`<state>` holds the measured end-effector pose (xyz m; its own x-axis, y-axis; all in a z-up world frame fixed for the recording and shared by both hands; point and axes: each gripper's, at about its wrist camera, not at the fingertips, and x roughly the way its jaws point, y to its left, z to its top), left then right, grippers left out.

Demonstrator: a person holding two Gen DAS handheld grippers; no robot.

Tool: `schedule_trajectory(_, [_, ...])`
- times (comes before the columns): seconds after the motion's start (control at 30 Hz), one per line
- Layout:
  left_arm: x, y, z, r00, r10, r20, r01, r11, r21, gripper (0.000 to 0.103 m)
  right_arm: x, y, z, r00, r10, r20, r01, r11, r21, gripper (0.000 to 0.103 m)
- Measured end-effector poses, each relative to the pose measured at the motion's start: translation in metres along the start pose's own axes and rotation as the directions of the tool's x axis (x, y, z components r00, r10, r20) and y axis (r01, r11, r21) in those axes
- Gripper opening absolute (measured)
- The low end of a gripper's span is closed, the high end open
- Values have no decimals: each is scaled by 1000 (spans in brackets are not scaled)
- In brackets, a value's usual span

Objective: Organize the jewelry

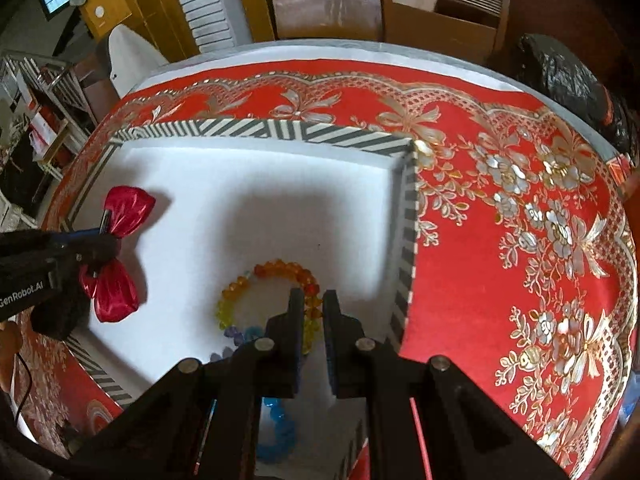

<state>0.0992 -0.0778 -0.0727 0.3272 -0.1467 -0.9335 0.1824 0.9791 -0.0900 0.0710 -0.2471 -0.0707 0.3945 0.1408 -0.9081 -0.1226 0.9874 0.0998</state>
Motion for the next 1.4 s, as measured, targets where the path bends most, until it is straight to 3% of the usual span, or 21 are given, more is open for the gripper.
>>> schedule_trajectory(0.3, [2,-1,0,1000,15,-2,-15,1000,6,3,8,-3,0,1000,-16,-5,16,1000,22,10])
schedule_trajectory(0.43, [1,0,-3,1000,-8,-19,8,1000,-6,14,0,-5,-2,1000,-14,20,13,999,40,34])
schedule_trajectory(0.6, [-14,3,-12,1000,-12,-3,12,1000,-28,18,-32,-6,-12,996,24,86,-32,996,87,37])
schedule_trajectory(0.83, [-59,0,-34,997,13,72,-11,1000,-23,18,-90,9,-40,982,38,187,-57,993,101,53])
schedule_trajectory(1.4, [-147,-5,-119,979,32,201,-31,999,-8,18,-186,63,-113,952,39,305,-69,994,87,61])
